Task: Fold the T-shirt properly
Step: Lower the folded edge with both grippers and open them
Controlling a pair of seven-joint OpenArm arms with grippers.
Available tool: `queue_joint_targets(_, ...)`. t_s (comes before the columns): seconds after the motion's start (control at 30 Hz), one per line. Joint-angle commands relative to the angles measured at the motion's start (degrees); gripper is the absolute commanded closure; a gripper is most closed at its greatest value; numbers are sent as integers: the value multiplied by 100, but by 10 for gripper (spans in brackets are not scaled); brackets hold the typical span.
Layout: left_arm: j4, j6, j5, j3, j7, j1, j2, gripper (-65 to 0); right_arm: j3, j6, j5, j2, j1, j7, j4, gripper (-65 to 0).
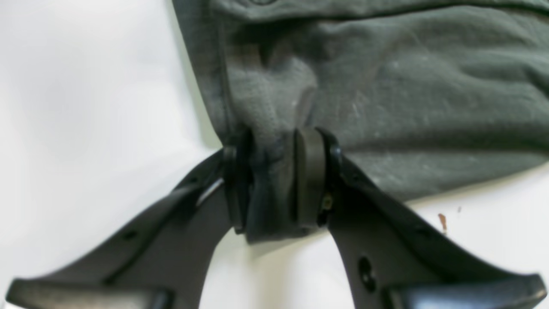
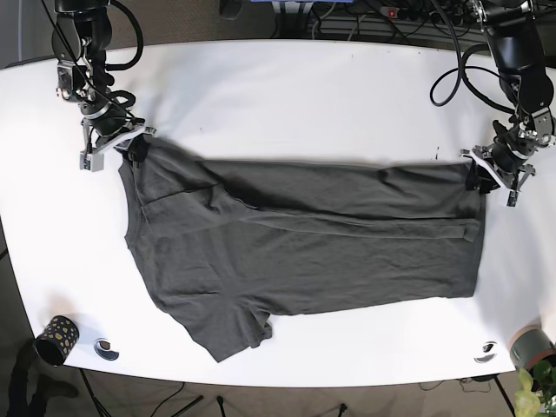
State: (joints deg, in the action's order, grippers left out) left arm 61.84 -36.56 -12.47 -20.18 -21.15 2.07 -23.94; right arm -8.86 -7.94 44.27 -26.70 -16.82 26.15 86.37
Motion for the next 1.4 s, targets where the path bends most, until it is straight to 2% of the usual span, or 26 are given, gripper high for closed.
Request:
queue_joint_targets(0.0, -9, 29, 188, -17, -246, 0, -177, -151, -129, -36, 17, -130, -10, -88, 97, -79)
queue_joint_targets(0.13, 44, 29, 188, -17, -246, -149, -247, -151, -305, -45, 17, -315, -37, -88, 71, -79)
queue_joint_targets(0.3, 185, 29, 188, -17, -255, -211, -300, -154, -340, -45, 17, -332, -37, -88, 80, -92)
queue_joint_targets(0.4, 246, 29, 188, -17, -272, -220, -300, -154, -340, -45, 17, -332, -37, -88, 97, -181)
queue_joint_targets(0.47, 246, 29, 188, -17, -272, -220, -300, -154, -340, -45, 52, -332, -37, -88, 141, -277)
queue_joint_targets(0.6, 273, 29, 179, -17, -263, -290, -309, -154, -314, -45, 43, -280, -169, -88, 502, -395)
queue_joint_targets(0.83, 273, 29, 179, -17, -263, -290, -274, -153, -296, -45, 8, -60, -160, -88, 669, -414)
queue_joint_targets(1.03, 273, 29, 179, -17, -263, -308, -265, -153, -103, -45, 8, -33, 148, -88, 159, -406)
queue_joint_targets(1.1, 264, 29, 179, -17, -255, -352, -265, -153, -103, -45, 8, -33, 236, -88, 36, -376)
queue_joint_targets(1.17, 282, 29, 179, -8, -237, -396, -265, -153, -103, -45, 8, -42, 324, -88, -140, -301)
queue_joint_targets(1.3, 255, 29, 179, -8, -237, -404, -265, -153, -94, -45, 8, -69, 552, -88, -553, -111)
queue_joint_targets(1.37, 273, 29, 179, -8, -237, -413, -265, -153, -94, -45, -1, -95, 649, -88, -720, -62)
